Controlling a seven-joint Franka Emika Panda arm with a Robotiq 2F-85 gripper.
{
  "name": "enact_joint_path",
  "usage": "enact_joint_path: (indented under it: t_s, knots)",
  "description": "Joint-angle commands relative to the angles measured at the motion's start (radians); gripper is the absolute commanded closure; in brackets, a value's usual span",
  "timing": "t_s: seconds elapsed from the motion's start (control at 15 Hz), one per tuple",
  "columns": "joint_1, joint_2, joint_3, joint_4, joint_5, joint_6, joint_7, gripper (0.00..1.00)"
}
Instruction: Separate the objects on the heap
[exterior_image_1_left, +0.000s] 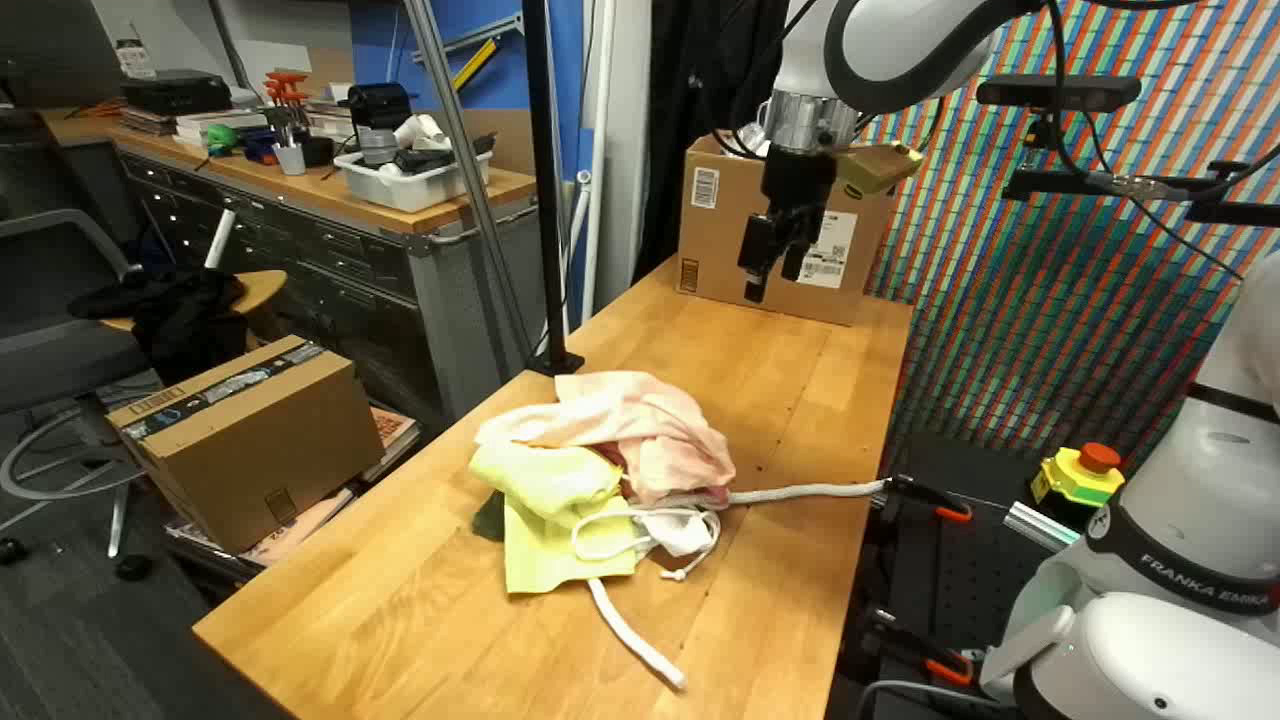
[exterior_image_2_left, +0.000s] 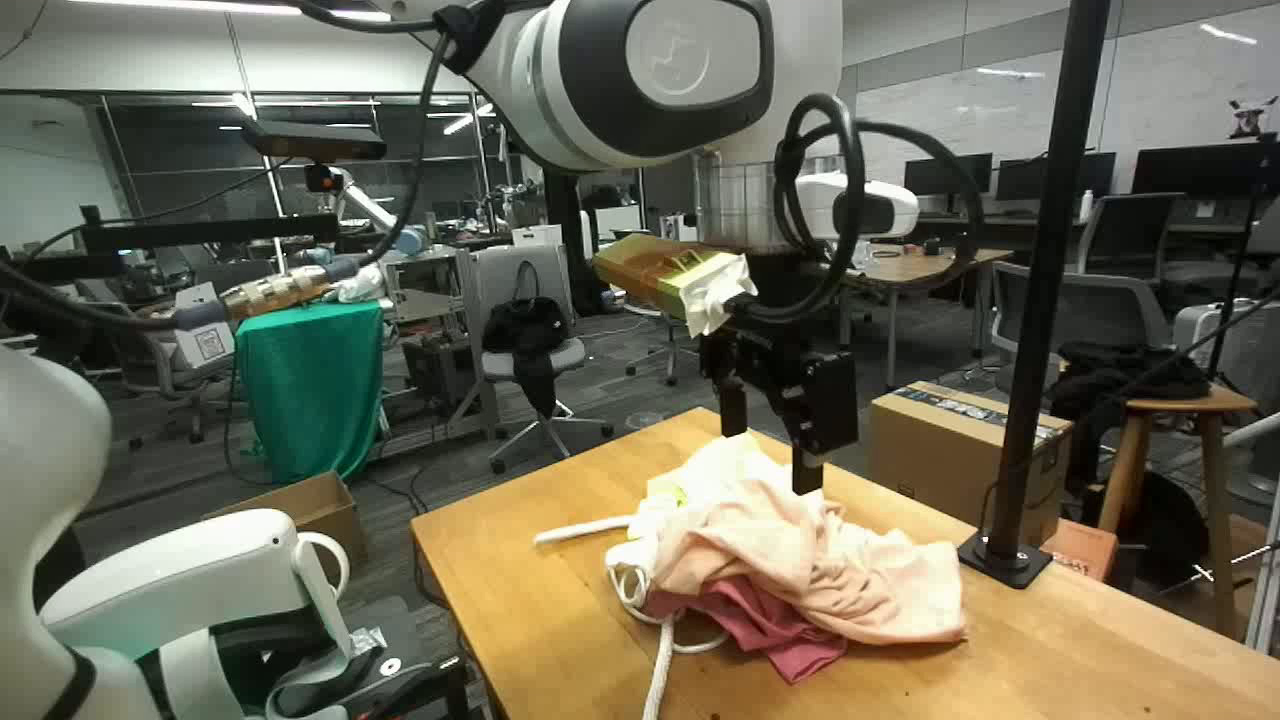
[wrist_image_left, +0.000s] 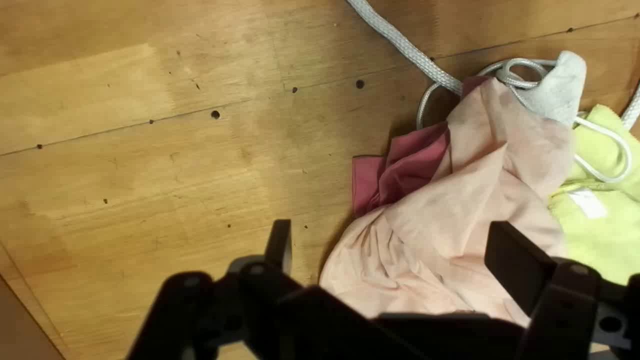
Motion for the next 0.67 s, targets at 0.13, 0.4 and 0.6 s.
enact_joint_path:
  t_s: [0.13,0.4,0.6]
  knots:
    - [-0.001,0.006,0.007,0.01,-0.014,0.003,0.008,0.0]
    - [0.028,0.053,0.056,0.029,-0.063,0.02,0.016,0.0]
    - [0.067,0.099,0.106,0.042,-0.103,0.075,0.012,0.0]
